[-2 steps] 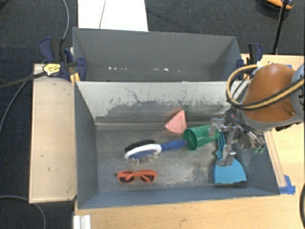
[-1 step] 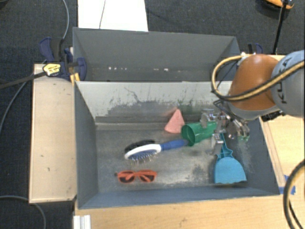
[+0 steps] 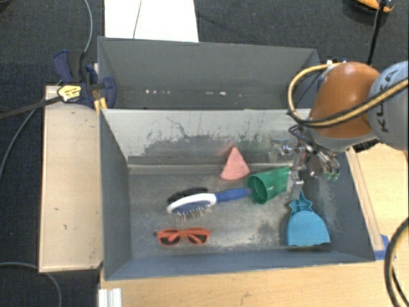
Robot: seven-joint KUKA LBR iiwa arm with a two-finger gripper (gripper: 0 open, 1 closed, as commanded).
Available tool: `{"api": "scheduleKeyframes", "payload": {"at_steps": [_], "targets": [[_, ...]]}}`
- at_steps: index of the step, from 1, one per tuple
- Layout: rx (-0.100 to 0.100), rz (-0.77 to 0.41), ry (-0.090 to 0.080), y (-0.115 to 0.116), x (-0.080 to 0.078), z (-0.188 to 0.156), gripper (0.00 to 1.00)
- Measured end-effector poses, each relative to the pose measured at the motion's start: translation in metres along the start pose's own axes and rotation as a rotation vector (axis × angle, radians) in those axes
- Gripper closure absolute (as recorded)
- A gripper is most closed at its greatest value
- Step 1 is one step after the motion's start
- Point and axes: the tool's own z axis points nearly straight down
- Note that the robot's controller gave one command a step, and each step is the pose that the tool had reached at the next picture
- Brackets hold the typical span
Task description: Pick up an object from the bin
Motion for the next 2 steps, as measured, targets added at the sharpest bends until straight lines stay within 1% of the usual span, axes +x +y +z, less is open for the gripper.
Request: {"api": "scheduleKeyframes", "payload": {"at_steps": [1, 2], "targets": [[0.0, 0.047, -0.002, 0.002, -0.004, 0.03, 0.0], [0.0, -0.109, 0.0, -0.003, -0.004, 0.058, 1.0]]}}
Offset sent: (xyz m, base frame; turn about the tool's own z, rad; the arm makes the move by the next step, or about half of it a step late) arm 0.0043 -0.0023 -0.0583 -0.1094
